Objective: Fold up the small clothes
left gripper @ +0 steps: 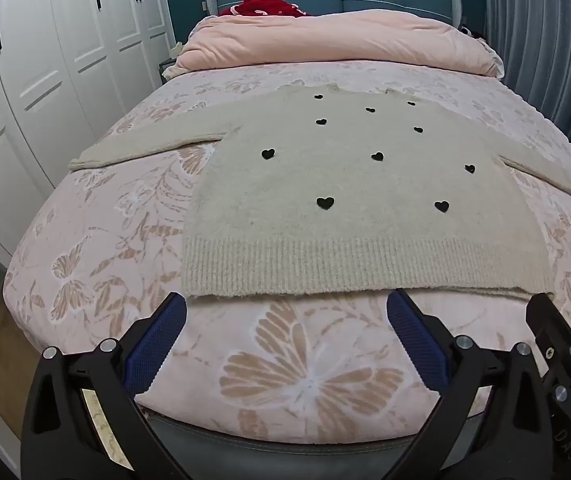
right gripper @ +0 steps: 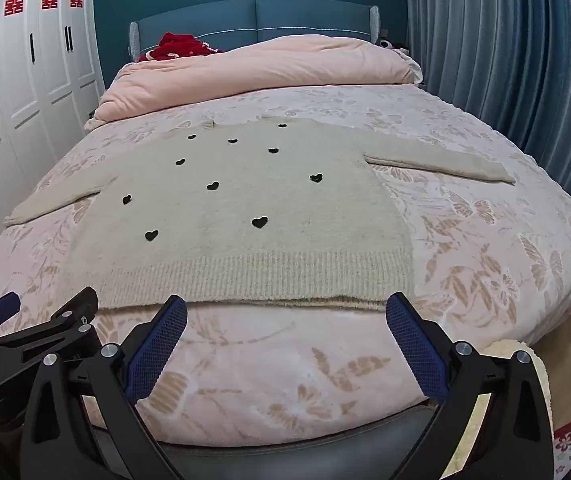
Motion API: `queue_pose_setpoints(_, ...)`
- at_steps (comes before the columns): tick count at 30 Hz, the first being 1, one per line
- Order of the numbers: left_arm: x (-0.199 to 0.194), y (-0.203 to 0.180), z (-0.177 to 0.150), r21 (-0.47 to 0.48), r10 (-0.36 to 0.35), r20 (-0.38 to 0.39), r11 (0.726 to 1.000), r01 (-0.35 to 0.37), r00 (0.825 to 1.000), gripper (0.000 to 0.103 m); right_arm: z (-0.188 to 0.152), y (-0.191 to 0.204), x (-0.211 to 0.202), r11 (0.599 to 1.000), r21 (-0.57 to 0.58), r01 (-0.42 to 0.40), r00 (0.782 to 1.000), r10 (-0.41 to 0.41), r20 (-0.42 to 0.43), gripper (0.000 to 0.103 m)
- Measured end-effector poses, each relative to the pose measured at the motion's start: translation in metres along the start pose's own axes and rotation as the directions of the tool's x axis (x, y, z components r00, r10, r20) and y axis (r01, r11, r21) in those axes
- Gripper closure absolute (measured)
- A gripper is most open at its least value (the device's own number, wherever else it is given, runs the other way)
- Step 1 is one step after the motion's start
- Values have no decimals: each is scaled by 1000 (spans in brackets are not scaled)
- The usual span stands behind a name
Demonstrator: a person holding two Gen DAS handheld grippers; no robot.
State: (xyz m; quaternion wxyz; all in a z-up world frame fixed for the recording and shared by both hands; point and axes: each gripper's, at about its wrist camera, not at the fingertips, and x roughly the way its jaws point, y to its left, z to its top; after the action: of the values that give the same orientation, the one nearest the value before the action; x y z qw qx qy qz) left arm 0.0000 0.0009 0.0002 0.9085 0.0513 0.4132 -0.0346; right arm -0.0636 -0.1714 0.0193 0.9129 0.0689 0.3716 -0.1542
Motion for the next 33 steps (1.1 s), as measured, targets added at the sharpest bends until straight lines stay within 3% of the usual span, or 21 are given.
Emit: queue_pose_setpoints(33,-1,2,-1,14,18,4,1000,-18,1000,5,-2,-2,2,1000,3,-5,1000,5,-5,5)
